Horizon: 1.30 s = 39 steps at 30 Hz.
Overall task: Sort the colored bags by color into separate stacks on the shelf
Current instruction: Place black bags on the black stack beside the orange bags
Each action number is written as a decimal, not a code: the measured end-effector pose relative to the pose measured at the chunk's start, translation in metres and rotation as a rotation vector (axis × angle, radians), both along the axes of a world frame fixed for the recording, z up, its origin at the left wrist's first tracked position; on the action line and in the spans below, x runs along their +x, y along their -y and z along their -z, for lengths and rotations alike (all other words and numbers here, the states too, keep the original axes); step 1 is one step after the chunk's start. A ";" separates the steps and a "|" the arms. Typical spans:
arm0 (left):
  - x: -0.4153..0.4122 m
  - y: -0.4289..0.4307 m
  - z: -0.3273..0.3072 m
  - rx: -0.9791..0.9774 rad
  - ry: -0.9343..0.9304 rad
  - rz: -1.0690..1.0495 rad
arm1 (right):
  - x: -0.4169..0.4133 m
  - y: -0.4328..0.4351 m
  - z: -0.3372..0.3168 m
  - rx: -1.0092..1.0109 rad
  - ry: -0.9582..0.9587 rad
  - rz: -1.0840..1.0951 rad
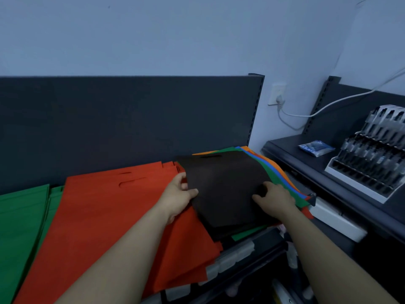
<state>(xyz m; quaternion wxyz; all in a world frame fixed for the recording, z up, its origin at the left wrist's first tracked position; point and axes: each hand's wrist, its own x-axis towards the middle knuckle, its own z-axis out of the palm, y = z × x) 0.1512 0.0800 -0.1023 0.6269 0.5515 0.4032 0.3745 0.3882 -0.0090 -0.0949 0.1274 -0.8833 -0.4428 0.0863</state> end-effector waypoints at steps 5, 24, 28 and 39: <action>0.006 0.003 -0.002 -0.024 0.097 -0.035 | -0.009 0.003 -0.001 0.049 -0.021 -0.030; 0.009 0.006 -0.024 0.021 0.084 0.058 | 0.016 -0.006 -0.036 0.484 -0.264 0.057; 0.011 0.003 -0.051 0.105 0.143 -0.040 | 0.011 -0.005 -0.068 0.696 -0.251 0.035; -0.057 0.017 -0.137 0.159 0.511 -0.269 | -0.062 -0.022 -0.181 0.959 -0.241 -0.247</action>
